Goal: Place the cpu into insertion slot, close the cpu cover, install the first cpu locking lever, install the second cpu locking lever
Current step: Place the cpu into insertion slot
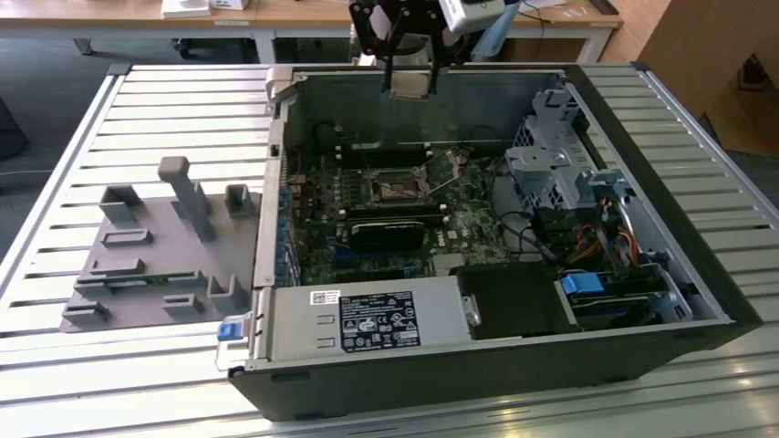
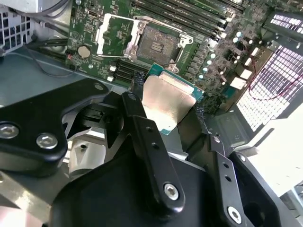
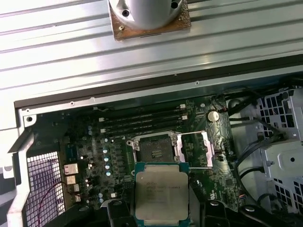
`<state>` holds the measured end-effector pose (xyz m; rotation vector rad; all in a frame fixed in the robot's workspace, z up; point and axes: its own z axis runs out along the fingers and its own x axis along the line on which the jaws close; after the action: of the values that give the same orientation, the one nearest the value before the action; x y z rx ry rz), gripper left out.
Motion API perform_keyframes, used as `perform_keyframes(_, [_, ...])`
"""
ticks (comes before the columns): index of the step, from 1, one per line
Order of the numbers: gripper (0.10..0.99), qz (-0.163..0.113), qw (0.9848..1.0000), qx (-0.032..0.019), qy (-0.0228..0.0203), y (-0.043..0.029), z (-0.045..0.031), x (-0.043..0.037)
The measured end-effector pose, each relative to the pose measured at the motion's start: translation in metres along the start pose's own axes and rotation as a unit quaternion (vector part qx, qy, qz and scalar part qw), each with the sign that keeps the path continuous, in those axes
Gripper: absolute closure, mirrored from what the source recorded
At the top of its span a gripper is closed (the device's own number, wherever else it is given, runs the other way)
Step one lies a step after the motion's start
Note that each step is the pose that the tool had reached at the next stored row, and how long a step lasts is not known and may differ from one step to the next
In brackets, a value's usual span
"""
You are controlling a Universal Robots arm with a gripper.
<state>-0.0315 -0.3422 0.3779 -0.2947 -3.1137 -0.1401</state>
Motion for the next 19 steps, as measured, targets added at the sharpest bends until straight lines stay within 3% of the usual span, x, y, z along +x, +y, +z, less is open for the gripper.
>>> perform_keyframes(9, [0.545,0.037,0.9993,-0.0003,-0.0033,0.0000,0.0001,0.0000])
perform_keyframes(19, [0.545,0.069,0.9976,0.0000,-0.0064,0.0001,0.0001,0.0000])
